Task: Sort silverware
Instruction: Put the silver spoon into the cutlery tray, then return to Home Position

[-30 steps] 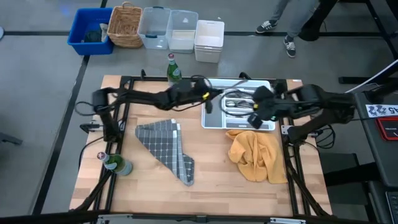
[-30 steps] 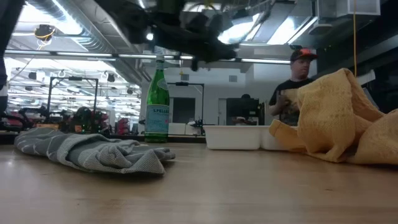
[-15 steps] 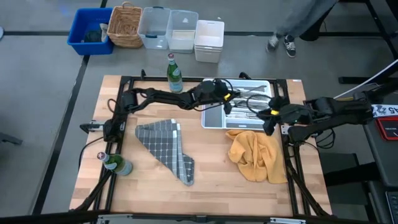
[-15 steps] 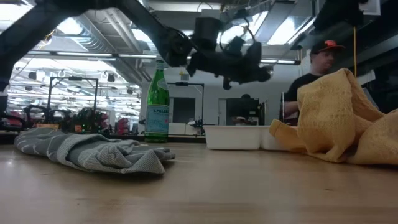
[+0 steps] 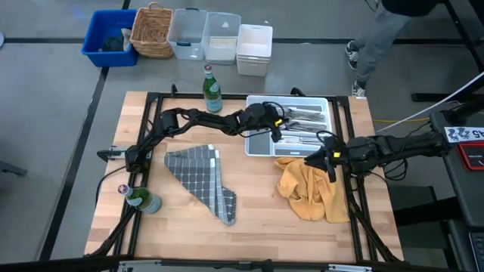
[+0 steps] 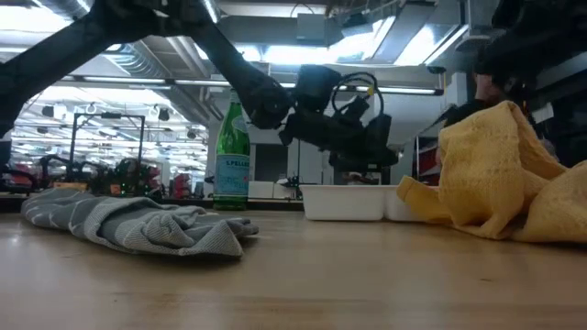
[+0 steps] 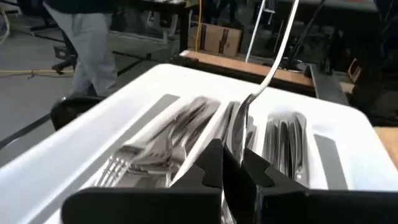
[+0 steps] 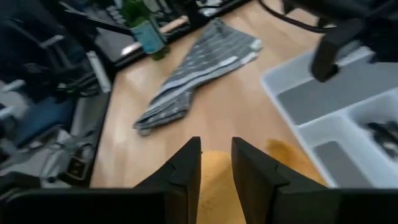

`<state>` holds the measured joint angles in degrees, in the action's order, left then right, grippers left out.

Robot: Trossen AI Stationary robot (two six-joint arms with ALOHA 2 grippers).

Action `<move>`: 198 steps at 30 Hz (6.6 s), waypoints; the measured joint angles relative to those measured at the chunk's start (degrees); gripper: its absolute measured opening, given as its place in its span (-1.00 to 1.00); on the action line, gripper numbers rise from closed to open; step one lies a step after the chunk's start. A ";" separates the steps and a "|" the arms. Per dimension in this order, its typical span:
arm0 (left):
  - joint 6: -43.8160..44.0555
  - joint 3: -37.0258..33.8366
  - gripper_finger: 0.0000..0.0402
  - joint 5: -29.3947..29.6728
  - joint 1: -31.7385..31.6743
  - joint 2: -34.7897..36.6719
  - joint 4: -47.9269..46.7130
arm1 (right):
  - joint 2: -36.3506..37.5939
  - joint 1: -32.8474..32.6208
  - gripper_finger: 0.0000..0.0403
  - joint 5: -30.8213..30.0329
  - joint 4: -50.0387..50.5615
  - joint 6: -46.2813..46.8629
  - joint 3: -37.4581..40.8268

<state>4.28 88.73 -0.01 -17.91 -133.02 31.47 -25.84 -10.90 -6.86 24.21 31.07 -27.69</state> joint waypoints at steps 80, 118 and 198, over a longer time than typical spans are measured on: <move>-9.21 0.22 -0.50 2.78 -0.81 -2.28 -8.25 | 6.62 0.04 -0.56 7.87 -45.03 -5.96 26.00; -9.19 0.33 -0.43 2.75 1.50 28.97 -43.12 | 25.70 0.05 -0.56 1.08 -34.23 -12.06 25.87; 2.63 -88.17 -0.43 1.01 5.18 130.50 -30.73 | 24.69 0.04 -0.56 -17.98 -24.13 -26.77 25.82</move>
<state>6.91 0.56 1.00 -12.73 -2.52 0.74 -1.15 -10.85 -24.84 0.08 4.29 -1.87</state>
